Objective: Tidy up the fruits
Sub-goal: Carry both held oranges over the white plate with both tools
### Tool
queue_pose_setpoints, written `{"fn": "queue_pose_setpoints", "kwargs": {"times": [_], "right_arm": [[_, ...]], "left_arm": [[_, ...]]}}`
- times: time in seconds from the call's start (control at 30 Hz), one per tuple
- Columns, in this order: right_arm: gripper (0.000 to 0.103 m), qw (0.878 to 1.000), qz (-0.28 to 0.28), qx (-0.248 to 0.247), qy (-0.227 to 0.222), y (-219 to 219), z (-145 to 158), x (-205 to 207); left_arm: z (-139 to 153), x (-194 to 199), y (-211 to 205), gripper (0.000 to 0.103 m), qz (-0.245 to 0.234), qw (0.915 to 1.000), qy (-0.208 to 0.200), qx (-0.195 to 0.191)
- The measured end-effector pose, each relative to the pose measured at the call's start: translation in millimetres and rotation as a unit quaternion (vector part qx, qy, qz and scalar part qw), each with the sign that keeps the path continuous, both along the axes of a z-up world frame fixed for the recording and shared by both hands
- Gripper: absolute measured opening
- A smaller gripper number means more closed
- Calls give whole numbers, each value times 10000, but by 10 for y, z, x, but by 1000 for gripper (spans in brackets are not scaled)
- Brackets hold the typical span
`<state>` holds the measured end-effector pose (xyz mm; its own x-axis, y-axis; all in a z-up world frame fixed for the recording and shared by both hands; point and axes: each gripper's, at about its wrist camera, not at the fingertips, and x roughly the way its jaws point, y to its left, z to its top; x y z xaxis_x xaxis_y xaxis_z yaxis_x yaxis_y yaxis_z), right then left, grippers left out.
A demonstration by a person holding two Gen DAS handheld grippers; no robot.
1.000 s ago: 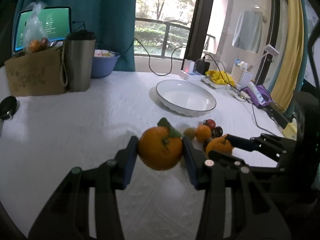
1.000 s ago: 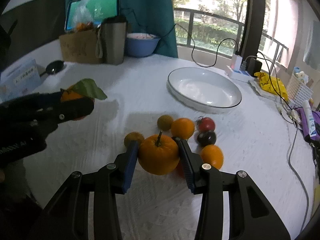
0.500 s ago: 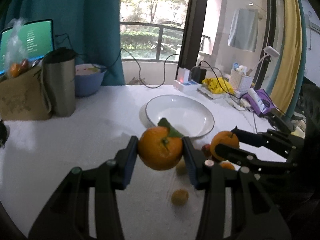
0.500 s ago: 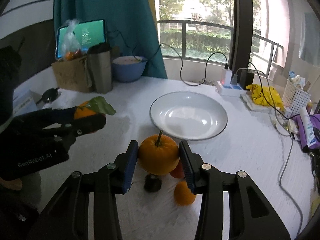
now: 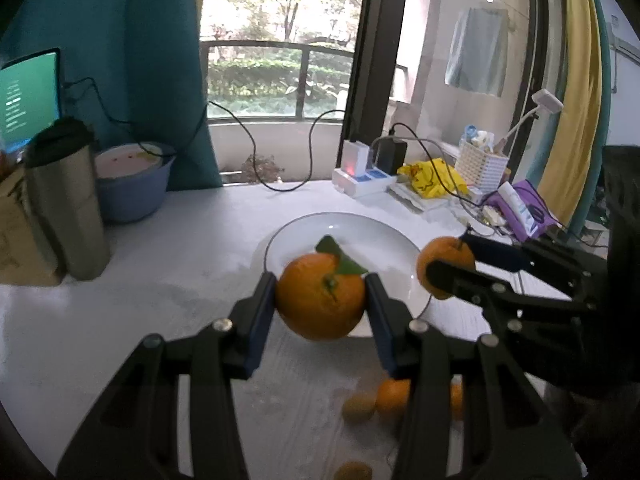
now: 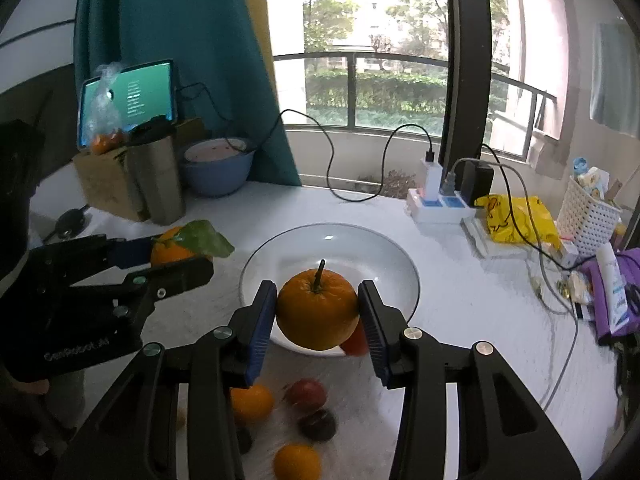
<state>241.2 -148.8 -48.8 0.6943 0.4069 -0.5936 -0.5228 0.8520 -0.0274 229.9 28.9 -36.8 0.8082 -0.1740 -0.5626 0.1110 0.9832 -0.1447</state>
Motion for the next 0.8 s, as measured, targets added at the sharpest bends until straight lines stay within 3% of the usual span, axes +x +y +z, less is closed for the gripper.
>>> {"fn": "queue_pose_setpoints", "kwargs": {"times": [0.2, 0.8], "right_arm": [[45, 10000, -49, 37, 67, -15, -44, 312], [45, 9963, -23, 227, 829, 32, -357, 1262]], "left_arm": [[-100, 343, -38, 46, -97, 9997, 217, -111], [-371, 1289, -19, 46, -435, 9948, 865, -325]]}}
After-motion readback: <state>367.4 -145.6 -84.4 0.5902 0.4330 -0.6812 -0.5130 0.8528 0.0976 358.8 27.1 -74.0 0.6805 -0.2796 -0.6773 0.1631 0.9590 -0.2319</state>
